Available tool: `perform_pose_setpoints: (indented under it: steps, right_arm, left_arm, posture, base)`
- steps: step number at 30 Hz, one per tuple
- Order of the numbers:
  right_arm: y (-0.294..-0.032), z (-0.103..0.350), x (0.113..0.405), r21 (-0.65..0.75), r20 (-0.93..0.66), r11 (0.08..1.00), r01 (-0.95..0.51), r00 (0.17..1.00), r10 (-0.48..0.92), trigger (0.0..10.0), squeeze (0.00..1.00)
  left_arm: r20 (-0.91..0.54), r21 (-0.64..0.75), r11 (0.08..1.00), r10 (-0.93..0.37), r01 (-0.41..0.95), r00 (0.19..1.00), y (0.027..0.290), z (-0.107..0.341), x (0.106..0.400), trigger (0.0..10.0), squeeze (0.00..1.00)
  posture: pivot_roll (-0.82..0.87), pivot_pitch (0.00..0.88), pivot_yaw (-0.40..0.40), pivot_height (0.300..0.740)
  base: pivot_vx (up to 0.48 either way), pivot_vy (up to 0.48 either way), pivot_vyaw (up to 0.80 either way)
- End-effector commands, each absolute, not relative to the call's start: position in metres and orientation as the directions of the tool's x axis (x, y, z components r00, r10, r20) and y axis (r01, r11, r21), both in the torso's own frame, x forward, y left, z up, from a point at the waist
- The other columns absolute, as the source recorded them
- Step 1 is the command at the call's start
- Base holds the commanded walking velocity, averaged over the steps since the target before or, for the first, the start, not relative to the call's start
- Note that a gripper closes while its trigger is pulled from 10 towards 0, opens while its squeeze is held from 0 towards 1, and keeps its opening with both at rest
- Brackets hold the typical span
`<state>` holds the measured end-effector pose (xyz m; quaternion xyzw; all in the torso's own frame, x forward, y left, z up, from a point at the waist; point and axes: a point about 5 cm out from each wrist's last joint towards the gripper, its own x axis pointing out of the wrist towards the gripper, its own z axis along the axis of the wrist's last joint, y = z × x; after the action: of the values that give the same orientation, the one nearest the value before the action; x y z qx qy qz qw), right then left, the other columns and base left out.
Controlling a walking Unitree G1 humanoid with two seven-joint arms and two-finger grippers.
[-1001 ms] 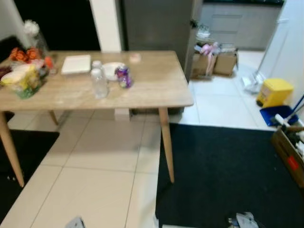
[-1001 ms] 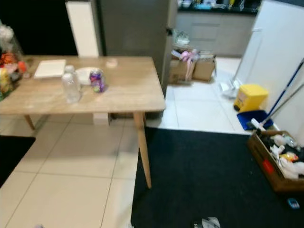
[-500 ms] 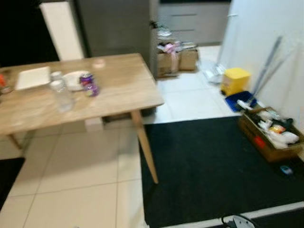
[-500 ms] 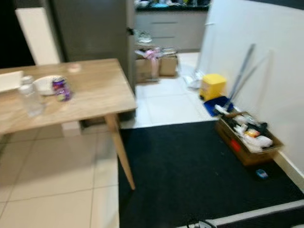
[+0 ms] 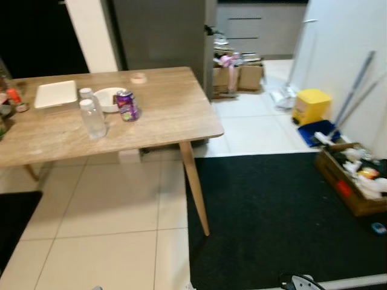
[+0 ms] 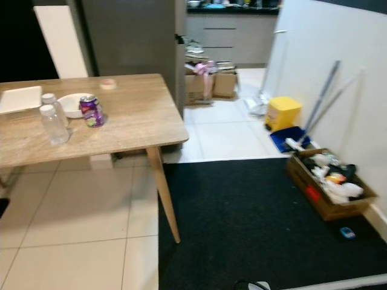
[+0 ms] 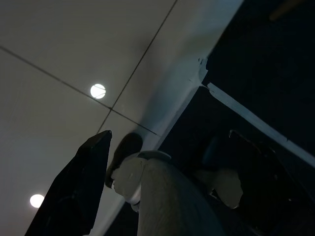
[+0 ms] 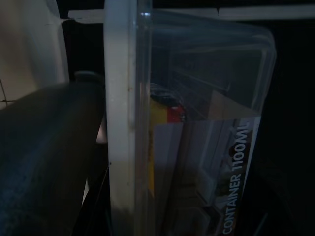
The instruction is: Restocking fridge
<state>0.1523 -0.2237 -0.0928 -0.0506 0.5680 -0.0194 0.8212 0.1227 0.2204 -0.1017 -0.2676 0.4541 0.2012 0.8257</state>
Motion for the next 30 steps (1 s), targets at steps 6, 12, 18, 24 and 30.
perform_pose_setpoints:
  steps: [6,12,18,24,30]
  right_arm:
    - [-0.2288,-0.0931,0.1486,-0.116,-0.93,0.993,-0.013,0.352,-0.104,10.0,0.0]
    - [-0.2285,-0.0933,0.148,-0.116,-0.931,0.993,-0.015,0.35,-0.103,10.0,0.0]
    - [-0.2288,-0.0937,0.147,-0.117,-0.932,0.993,-0.013,0.348,-0.105,10.0,0.0]
    - [-0.229,-0.0937,0.1467,-0.117,-0.931,0.993,-0.013,0.349,-0.105,10.0,0.0]
    - [-0.2287,-0.0938,0.1468,-0.113,-0.931,0.994,-0.011,0.351,-0.102,10.0,0.0]
  left_arm:
    - [-0.86,-0.271,0.775,0.071,-0.571,0.505,0.2178,-0.1025,0.122,10.0,0.0]
    - [-0.859,-0.276,0.774,0.067,-0.569,0.507,0.2172,-0.1024,0.1225,10.0,0.0]
    - [-0.858,-0.28,0.775,0.064,-0.567,0.51,0.2164,-0.1023,0.1231,10.0,0.0]
    - [-0.856,-0.283,0.775,0.062,-0.566,0.513,0.2159,-0.1022,0.1238,10.0,0.0]
    - [-0.857,-0.277,0.768,0.075,-0.578,0.51,0.2157,-0.1021,0.1247,10.0,0.0]
  posture:
    - [-0.05,0.0,0.021,0.74]
    - [-0.05,0.0,0.023,0.74]
    - [-0.05,0.0,0.023,0.74]
    - [-0.05,0.0,0.023,0.74]
    - [-0.05,0.0,0.023,0.74]
  base:
    - [0.0,-0.48,0.0]
    - [0.0,-0.48,0.0]
    - [0.0,-0.48,0.0]
    - [0.0,-0.48,0.0]
    - [0.0,-0.287,0.0]
